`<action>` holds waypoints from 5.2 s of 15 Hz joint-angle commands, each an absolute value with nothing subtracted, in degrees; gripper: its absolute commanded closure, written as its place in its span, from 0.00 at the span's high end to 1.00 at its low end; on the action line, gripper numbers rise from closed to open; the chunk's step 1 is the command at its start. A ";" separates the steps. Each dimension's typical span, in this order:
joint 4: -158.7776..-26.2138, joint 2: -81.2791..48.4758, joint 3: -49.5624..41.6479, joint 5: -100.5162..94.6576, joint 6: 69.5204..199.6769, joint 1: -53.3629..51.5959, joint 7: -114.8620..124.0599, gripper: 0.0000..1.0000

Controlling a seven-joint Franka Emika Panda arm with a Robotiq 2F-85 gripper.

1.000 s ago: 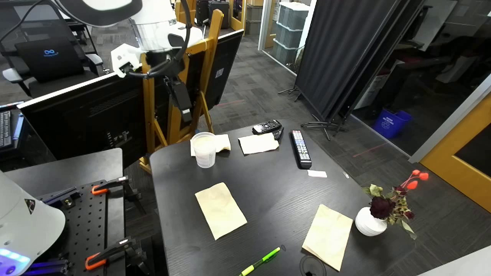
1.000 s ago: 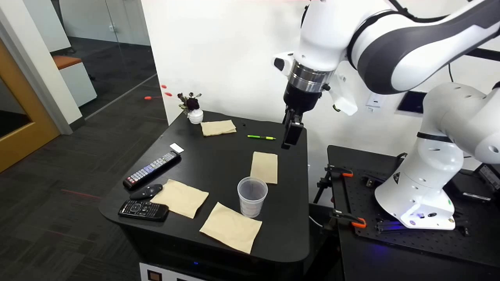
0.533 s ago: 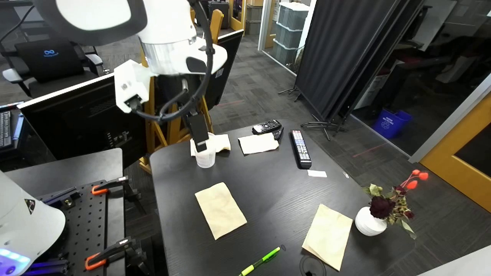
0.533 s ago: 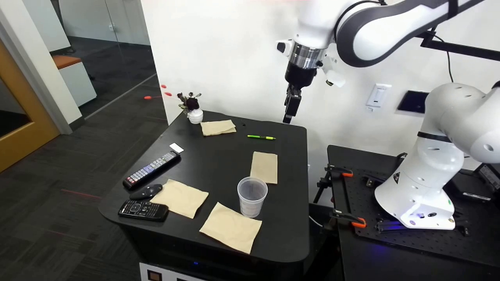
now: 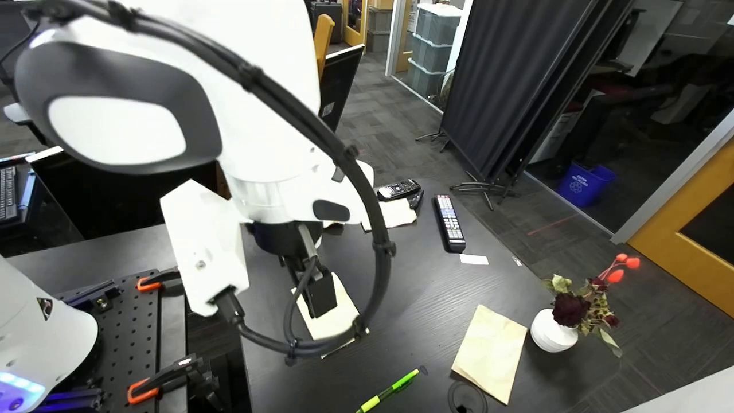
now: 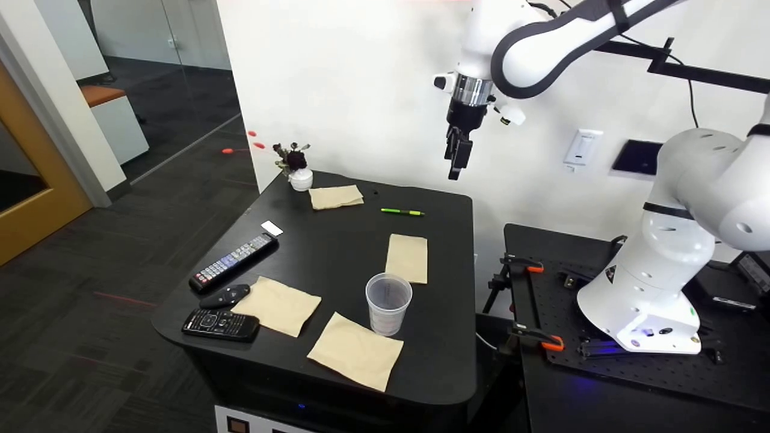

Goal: Put the pen in the cup

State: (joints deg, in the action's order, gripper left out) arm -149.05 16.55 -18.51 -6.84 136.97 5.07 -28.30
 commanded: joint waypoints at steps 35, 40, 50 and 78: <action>-123.86 -28.11 -8.28 2.36 156.89 21.62 -38.16 1.00; -121.73 -30.90 -8.13 0.93 156.94 21.51 -37.09 1.00; -119.72 -34.22 -7.63 -1.75 157.52 21.38 -32.58 1.00; -127.51 -20.12 -0.49 0.43 154.01 21.21 -32.80 0.03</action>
